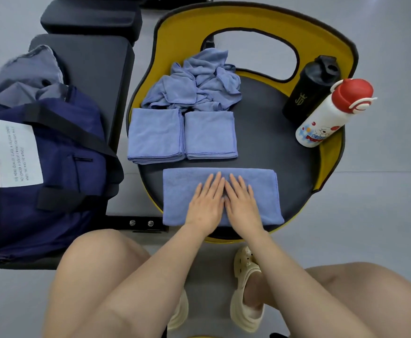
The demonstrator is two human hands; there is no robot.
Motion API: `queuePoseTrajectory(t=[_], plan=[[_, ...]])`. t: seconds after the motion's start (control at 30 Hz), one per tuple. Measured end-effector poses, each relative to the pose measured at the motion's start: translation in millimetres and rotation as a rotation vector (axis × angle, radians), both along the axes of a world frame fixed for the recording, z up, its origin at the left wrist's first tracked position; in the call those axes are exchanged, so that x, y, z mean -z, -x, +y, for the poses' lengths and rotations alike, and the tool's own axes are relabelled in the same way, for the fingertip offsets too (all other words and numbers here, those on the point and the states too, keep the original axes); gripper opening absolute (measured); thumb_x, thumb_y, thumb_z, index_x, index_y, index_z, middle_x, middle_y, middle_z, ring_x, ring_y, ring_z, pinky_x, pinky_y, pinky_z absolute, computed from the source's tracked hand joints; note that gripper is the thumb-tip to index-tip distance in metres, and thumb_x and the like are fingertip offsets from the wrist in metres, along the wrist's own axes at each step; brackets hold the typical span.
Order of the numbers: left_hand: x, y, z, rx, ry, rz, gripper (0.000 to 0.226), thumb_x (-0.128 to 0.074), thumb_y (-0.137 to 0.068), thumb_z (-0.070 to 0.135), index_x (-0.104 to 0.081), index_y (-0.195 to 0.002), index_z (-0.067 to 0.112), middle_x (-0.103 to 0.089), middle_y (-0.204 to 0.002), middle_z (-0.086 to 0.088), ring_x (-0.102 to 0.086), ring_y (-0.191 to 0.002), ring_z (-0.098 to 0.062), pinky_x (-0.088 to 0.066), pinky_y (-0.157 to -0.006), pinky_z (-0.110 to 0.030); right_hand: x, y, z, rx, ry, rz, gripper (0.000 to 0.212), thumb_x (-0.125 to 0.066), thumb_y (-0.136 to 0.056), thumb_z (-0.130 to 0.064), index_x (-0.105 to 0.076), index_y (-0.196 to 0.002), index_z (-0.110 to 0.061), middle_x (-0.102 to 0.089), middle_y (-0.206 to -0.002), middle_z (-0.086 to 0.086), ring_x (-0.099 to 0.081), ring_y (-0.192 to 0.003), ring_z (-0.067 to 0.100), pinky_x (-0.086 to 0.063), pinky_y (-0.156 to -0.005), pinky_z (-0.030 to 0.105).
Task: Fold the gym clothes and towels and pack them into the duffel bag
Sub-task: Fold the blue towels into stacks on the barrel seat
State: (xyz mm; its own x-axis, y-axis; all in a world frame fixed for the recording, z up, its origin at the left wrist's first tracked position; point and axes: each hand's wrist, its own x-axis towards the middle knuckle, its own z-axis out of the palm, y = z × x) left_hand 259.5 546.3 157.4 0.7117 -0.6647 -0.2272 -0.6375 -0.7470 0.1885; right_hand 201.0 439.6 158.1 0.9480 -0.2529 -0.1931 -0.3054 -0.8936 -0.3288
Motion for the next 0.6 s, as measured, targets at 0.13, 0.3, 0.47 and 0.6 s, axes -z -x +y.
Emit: queuePoseTrajectory(t=[0.13, 0.3, 0.47, 0.6], plan=[[16.2, -10.4, 17.2, 0.029, 0.048, -0.055, 0.056, -0.019, -0.096, 0.040, -0.024, -0.145, 0.014, -0.033, -0.152, 0.001, -0.024, -0.140, -0.014, -0.026, -0.113, -0.040, 15.4, 7.3, -15.8, 0.031, 0.087, -0.018, 0.066, -0.007, -0.092, -0.050, -0.020, -0.151, -0.024, -0.008, -0.158, -0.006, 0.001, -0.146, 0.015, 0.011, -0.116, 0.033], [20.4, -30.0, 41.7, -0.060, 0.087, -0.100, 0.055, -0.028, -0.095, 0.036, -0.040, -0.143, 0.012, -0.038, -0.149, -0.001, -0.035, -0.138, -0.018, -0.014, -0.112, -0.036, 24.4, 25.7, -52.9, 0.185, 0.188, 0.013, 0.065, -0.007, -0.095, -0.050, -0.017, -0.152, -0.020, -0.010, -0.159, -0.005, 0.002, -0.144, 0.011, 0.008, -0.118, 0.033], [14.4, -32.1, 40.5, -0.157, 0.109, -0.132, 0.054, -0.029, -0.093, 0.029, -0.045, -0.138, 0.004, -0.045, -0.145, -0.009, -0.043, -0.133, -0.024, -0.016, -0.110, -0.037, 20.3, 21.3, -52.1, 0.288, 0.203, -0.034, 0.066, -0.012, -0.096, -0.045, -0.021, -0.151, -0.011, -0.016, -0.159, 0.005, -0.009, -0.148, 0.017, 0.005, -0.118, 0.033], [13.2, -28.9, 22.3, -0.066, 0.112, -0.121, 0.055, -0.030, -0.092, 0.032, -0.044, -0.140, 0.007, -0.043, -0.146, -0.007, -0.042, -0.134, -0.024, -0.017, -0.110, -0.040, 14.8, -5.5, -27.2, 0.066, 0.083, -0.115, 0.059, -0.021, -0.096, -0.039, -0.029, -0.149, -0.016, -0.018, -0.157, 0.000, -0.014, -0.146, 0.018, 0.003, -0.118, 0.034]])
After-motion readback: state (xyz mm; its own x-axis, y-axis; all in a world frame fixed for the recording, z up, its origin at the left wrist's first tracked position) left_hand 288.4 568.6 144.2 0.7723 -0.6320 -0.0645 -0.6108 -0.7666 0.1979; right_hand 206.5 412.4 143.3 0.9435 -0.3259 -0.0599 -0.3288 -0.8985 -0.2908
